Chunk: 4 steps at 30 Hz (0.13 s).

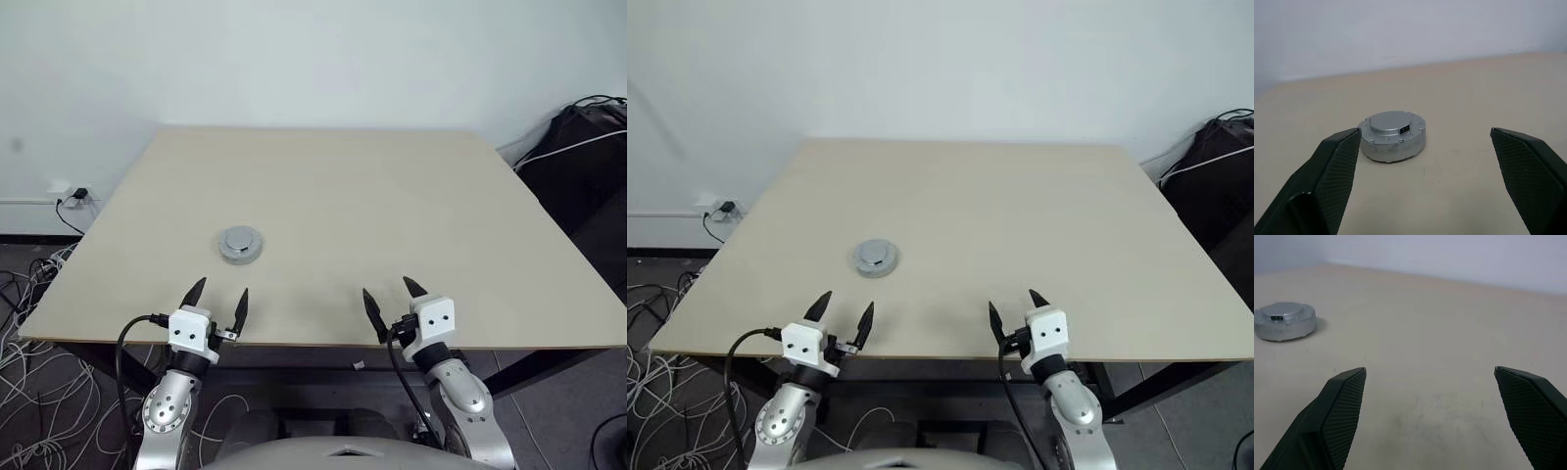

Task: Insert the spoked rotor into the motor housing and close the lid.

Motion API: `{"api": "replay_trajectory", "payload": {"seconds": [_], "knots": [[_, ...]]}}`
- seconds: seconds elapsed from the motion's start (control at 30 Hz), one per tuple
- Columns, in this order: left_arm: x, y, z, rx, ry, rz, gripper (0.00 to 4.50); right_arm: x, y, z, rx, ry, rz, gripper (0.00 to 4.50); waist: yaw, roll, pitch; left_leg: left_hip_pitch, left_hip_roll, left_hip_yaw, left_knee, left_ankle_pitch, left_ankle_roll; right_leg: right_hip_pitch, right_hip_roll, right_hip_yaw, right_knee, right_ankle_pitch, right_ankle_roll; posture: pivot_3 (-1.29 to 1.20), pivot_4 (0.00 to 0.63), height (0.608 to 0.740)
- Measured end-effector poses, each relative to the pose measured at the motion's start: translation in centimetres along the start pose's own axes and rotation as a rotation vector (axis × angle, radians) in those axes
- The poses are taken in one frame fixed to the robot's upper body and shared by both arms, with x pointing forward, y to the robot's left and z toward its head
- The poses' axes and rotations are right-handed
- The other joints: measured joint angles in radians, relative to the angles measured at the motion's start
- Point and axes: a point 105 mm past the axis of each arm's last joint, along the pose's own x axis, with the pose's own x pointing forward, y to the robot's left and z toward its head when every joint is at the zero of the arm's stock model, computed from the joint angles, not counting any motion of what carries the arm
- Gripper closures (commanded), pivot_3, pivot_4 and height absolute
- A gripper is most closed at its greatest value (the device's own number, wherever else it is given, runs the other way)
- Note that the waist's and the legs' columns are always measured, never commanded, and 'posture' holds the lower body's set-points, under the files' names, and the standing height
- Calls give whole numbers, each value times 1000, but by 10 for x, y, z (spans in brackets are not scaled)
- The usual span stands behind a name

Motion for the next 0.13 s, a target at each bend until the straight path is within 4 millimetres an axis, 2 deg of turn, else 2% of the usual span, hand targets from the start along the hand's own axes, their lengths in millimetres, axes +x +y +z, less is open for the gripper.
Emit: {"api": "replay_trajectory", "payload": {"seconds": [0.13], "knots": [[1,0,-1,-2,9,-4,41,-2,-1,-3,4,17,-15,0,0,0,0,0,0,0,0,0,0,0,0,0,0,0,0,0,0,740]]}}
